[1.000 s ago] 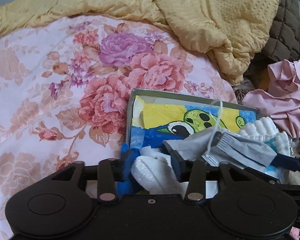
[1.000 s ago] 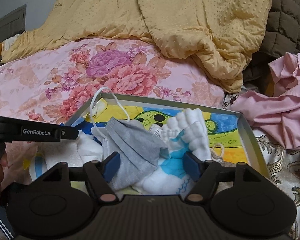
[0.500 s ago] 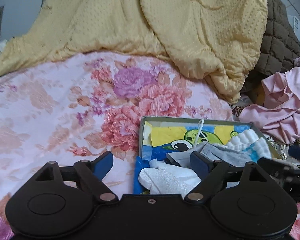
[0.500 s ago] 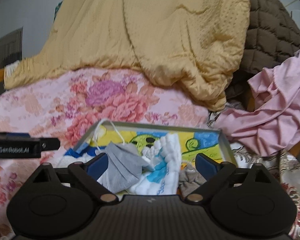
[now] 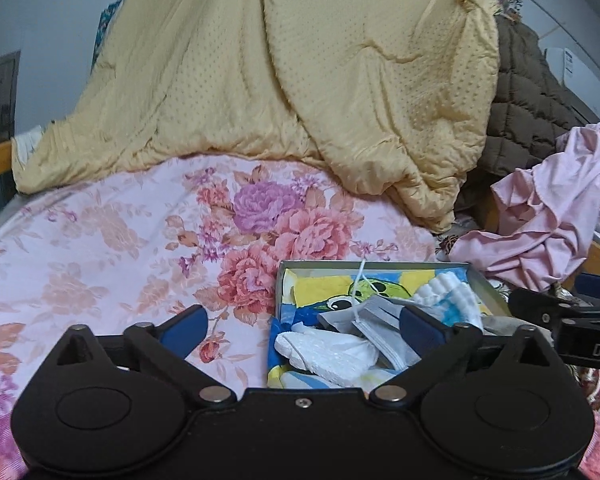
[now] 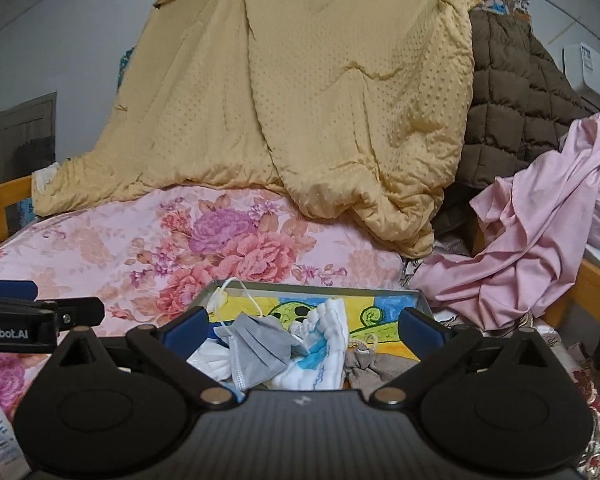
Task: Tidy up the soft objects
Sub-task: 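Pull both open tools back from the tray toward the remaining pile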
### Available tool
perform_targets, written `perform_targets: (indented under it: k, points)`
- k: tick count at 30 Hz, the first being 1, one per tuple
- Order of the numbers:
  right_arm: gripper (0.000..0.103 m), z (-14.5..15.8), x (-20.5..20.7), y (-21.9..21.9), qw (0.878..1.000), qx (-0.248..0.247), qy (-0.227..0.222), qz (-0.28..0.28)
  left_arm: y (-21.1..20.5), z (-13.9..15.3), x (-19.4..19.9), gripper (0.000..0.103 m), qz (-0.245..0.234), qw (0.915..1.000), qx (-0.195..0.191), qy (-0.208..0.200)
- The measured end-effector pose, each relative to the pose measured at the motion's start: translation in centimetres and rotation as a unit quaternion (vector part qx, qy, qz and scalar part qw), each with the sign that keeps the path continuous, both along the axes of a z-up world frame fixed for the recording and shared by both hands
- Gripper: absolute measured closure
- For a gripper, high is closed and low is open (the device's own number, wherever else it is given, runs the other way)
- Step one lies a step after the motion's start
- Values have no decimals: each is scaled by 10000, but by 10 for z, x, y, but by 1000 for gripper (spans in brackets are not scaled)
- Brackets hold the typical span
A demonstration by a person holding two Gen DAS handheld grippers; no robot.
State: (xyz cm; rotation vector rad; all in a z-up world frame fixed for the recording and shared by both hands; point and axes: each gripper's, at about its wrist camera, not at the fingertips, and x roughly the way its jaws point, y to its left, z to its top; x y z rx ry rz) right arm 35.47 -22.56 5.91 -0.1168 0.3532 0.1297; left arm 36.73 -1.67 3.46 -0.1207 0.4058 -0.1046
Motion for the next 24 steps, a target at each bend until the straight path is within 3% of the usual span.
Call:
perform_targets:
  k: [12,24]
  points:
    - [0,-1,-50,-13,10000,29,-24,-10,-13,12,-59,1,-130,9994,294,-135]
    - [0,-12,-101,-33,9992,167,314,-199,-17,6,-119,1,-191,9997,153,-31]
